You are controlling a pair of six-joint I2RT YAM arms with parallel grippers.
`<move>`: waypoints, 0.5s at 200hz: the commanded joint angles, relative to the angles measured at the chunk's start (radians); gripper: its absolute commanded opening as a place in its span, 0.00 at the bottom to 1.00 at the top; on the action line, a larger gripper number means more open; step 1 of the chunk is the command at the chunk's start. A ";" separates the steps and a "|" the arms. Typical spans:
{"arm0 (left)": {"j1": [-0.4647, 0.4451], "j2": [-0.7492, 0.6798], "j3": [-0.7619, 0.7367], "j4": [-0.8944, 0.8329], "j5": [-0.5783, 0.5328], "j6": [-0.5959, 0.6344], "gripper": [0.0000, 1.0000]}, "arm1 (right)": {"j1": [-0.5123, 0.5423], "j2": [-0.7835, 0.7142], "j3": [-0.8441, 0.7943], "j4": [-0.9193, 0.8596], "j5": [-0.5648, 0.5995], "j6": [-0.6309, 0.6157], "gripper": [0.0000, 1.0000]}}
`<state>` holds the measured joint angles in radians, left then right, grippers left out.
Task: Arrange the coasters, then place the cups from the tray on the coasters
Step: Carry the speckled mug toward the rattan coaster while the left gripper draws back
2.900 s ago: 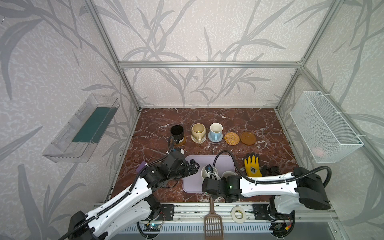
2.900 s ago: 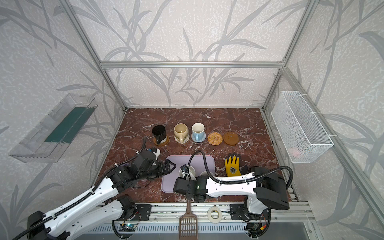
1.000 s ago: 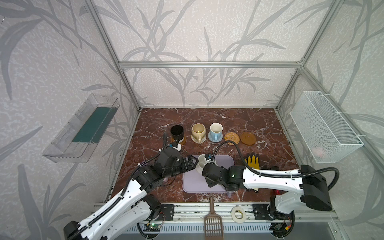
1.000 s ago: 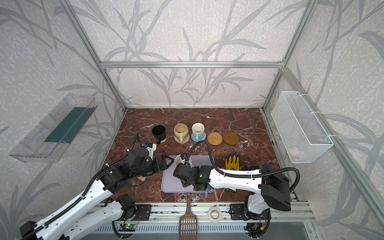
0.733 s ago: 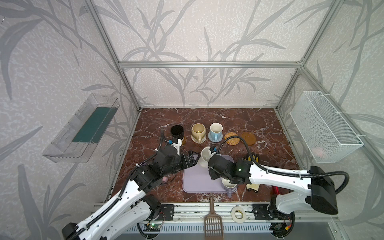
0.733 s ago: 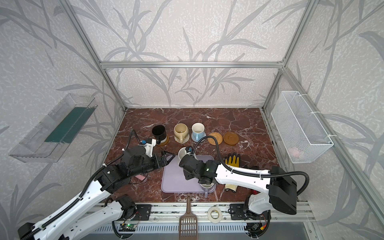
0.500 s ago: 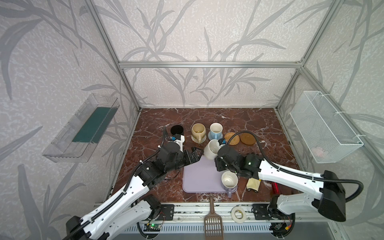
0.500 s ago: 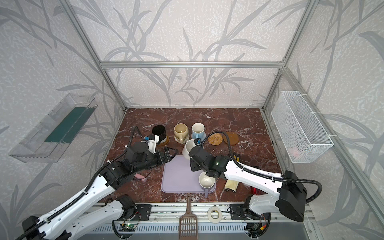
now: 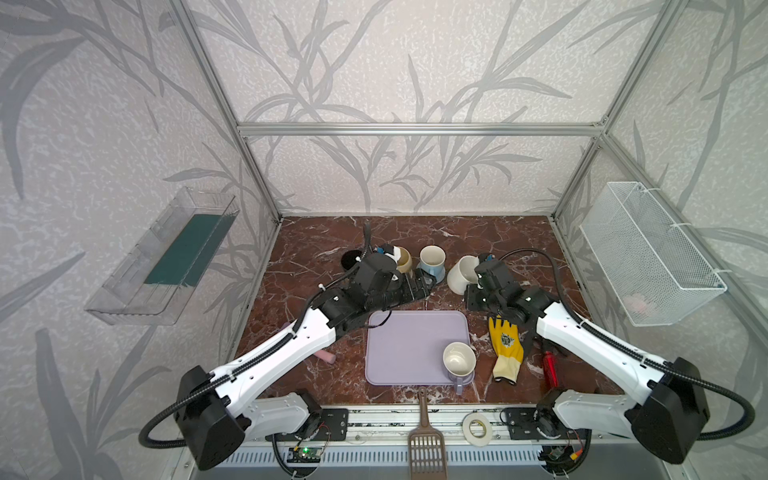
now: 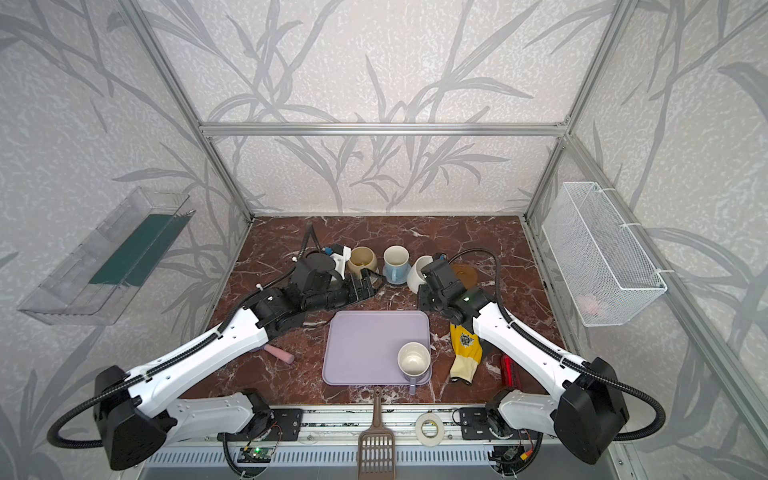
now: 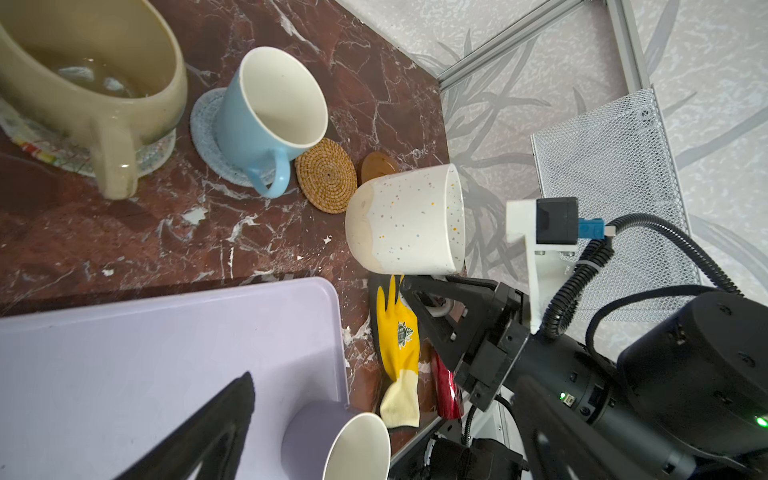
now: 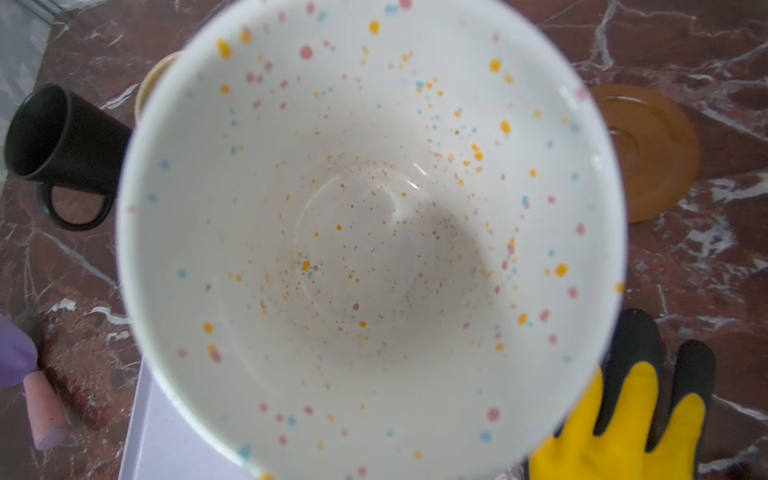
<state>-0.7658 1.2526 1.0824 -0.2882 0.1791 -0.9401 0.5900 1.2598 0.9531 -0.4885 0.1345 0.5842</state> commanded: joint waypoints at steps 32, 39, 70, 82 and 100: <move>-0.008 0.136 0.127 0.130 -0.064 0.014 0.99 | -0.090 0.120 0.130 0.058 0.056 -0.040 0.00; -0.006 0.155 0.142 0.130 -0.078 0.023 0.99 | -0.099 0.142 0.145 0.059 0.061 -0.042 0.00; 0.025 0.236 0.164 0.205 -0.054 -0.019 0.98 | -0.124 0.239 0.218 0.043 0.076 -0.073 0.00; 0.039 0.259 0.182 0.223 -0.021 -0.026 0.96 | -0.127 0.274 0.245 0.037 0.092 -0.090 0.00; 0.043 0.280 0.205 0.210 -0.004 0.007 0.95 | -0.136 0.318 0.271 0.039 0.107 -0.101 0.00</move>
<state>-0.7353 1.5105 1.2358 -0.1211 0.1471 -0.9463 0.4660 1.5536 1.1530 -0.4999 0.1825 0.5224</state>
